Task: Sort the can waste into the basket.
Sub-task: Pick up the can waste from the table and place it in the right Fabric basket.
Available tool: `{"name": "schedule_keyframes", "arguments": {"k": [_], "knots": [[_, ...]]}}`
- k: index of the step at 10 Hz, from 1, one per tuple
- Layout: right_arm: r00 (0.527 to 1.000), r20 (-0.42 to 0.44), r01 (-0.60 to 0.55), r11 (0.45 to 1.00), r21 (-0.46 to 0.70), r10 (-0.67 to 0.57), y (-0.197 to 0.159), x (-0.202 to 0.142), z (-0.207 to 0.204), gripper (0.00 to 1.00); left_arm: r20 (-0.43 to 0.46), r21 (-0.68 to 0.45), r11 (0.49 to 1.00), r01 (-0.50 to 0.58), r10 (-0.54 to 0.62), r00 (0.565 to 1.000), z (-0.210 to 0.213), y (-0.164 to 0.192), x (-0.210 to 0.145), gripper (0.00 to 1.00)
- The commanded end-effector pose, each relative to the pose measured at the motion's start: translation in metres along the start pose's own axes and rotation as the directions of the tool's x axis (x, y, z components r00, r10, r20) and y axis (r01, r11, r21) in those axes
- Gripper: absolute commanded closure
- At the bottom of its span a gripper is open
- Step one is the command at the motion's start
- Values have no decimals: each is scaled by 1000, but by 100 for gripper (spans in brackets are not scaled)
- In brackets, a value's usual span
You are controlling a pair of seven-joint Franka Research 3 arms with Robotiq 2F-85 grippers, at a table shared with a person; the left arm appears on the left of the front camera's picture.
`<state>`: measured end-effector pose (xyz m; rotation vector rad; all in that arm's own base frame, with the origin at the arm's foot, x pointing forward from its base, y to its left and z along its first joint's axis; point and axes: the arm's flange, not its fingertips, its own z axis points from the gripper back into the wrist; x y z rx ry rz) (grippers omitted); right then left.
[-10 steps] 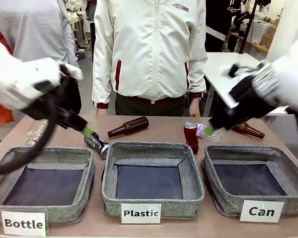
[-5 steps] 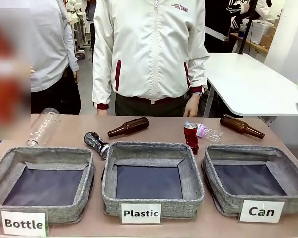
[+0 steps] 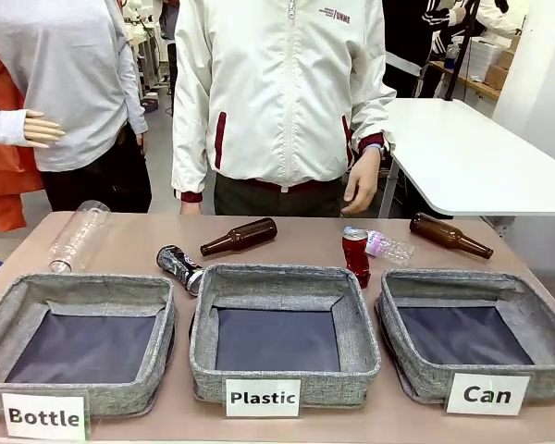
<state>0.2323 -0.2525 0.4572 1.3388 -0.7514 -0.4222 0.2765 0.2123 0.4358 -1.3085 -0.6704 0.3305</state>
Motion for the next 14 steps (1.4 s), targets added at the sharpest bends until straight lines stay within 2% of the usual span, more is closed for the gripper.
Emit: {"name": "schedule_keyframes", "arguments": {"k": [1,2,3,4,9,10,12,13,14], "knots": [[1000,18,9,1000,10,-9,-14,-31,-24,0,26,7,1000,-20,20,999,-64,-14,-67,0],[1000,21,3,1000,0,-3,-16,-31,-28,0,42,22,999,-38,37,998,-79,-21,-68,0],[998,19,-53,996,-77,54,-12,-34,-34,0,58,71,997,-15,11,998,-87,-26,-73,0],[999,19,37,999,10,-37,-20,3,-3,0,22,-1,999,-54,54,998,-43,-4,9,0],[999,19,37,999,10,-37,-20,3,-3,0,22,-1,999,-54,54,998,-43,-4,9,0],[999,19,37,999,10,-37,-20,3,-3,0,39,-5,997,-82,83,996,-40,-4,8,0],[999,19,37,999,10,-37,-20,3,-3,0,-96,126,992,16,-4,995,-51,-18,13,0],[999,19,37,999,10,-37,-20,3,-3,0,-189,220,972,79,-37,981,-77,-37,22,0],[999,19,37,999,10,-37,-20,3,-3,0,-300,323,931,170,-69,951,-120,-60,33,0]]}}
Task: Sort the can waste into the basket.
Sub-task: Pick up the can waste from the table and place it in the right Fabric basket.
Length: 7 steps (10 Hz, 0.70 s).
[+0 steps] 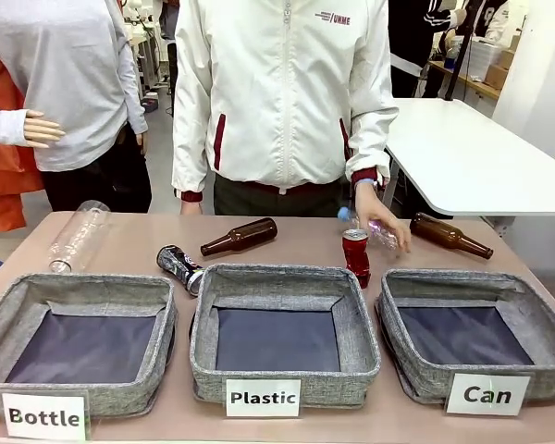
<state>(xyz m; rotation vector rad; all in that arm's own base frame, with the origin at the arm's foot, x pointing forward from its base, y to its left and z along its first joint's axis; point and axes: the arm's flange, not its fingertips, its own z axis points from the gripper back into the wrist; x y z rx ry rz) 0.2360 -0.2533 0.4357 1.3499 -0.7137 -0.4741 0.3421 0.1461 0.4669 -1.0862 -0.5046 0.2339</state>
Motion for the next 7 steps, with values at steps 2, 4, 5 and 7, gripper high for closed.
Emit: {"name": "schedule_keyframes", "arguments": {"k": [2,4,5,7], "knots": [[1000,15,-20,1000,23,20,2,5,0,0,-195,359,921,149,-83,977,-103,-75,43,0],[1000,15,-20,1000,23,20,2,5,0,0,-244,545,800,251,-135,960,-190,-95,40,0],[1000,15,-20,1000,23,20,2,5,0,0,-266,560,777,288,-160,951,-212,-98,35,0],[1000,15,-20,1000,23,20,2,5,0,0,-289,589,722,364,-233,929,-274,-101,32,0]]}}
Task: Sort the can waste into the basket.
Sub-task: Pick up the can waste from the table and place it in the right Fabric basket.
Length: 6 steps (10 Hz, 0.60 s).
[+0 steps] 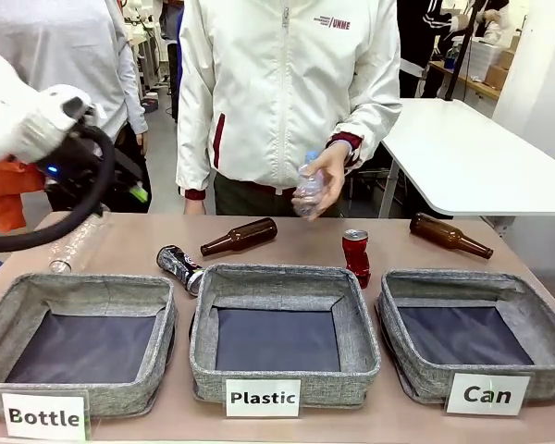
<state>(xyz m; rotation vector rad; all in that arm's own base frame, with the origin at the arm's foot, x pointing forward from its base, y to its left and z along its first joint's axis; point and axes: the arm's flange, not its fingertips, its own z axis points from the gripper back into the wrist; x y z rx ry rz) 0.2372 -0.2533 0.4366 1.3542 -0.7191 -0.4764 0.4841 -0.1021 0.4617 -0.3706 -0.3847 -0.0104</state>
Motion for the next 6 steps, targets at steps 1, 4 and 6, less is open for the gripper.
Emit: {"name": "schedule_keyframes", "arguments": {"k": [1,4,6], "knots": [[1000,10,-20,1000,18,20,1,4,1,0,-85,7,1000,-6,7,996,1,1,22,0],[1000,10,-20,1000,18,20,1,4,1,0,-201,-340,940,19,-93,975,85,58,-15,0],[1000,10,-20,1000,18,20,1,4,1,0,-165,-468,882,53,-146,976,107,97,-64,0]]}}
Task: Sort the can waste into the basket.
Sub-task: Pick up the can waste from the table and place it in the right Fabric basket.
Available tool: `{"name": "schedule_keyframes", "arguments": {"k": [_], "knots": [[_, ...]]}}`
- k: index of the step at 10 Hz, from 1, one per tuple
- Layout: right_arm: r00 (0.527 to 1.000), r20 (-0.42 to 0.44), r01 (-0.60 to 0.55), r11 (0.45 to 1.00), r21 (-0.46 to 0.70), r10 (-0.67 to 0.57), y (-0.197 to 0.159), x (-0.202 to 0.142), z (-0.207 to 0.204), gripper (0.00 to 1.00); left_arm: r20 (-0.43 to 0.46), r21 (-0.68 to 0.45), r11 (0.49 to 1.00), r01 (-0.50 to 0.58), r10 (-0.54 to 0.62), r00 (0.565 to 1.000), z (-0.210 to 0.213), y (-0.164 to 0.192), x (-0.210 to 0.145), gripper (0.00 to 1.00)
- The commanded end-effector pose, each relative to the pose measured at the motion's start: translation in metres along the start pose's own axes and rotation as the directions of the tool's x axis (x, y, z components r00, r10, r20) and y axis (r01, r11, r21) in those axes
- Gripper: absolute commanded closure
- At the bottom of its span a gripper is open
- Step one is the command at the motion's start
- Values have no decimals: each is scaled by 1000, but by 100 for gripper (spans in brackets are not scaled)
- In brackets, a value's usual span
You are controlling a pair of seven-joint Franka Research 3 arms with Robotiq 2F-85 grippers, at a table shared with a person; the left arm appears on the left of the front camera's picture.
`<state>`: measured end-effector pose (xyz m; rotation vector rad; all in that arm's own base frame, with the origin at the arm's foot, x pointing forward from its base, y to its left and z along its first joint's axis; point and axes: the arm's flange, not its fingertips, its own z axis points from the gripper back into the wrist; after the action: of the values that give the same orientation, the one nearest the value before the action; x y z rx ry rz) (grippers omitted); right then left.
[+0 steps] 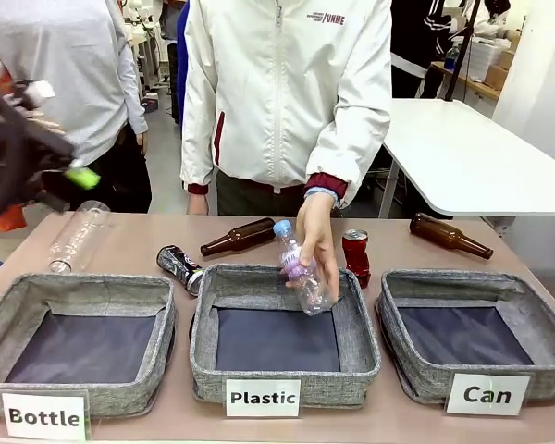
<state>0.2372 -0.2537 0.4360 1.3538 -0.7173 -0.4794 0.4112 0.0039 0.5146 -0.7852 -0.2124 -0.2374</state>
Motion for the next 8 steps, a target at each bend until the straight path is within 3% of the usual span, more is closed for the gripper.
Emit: {"name": "schedule_keyframes", "arguments": {"k": [1,5,8], "knots": [[1000,10,-23,1000,19,23,2,4,0,0,25,-59,998,-3,4,1000,6,25,-33,0],[1000,10,-23,1000,19,23,2,4,0,0,-50,107,993,57,-52,997,-69,-13,31,0],[1000,10,-23,1000,19,23,2,4,0,0,-146,294,943,157,-118,982,-141,-24,65,0]]}}
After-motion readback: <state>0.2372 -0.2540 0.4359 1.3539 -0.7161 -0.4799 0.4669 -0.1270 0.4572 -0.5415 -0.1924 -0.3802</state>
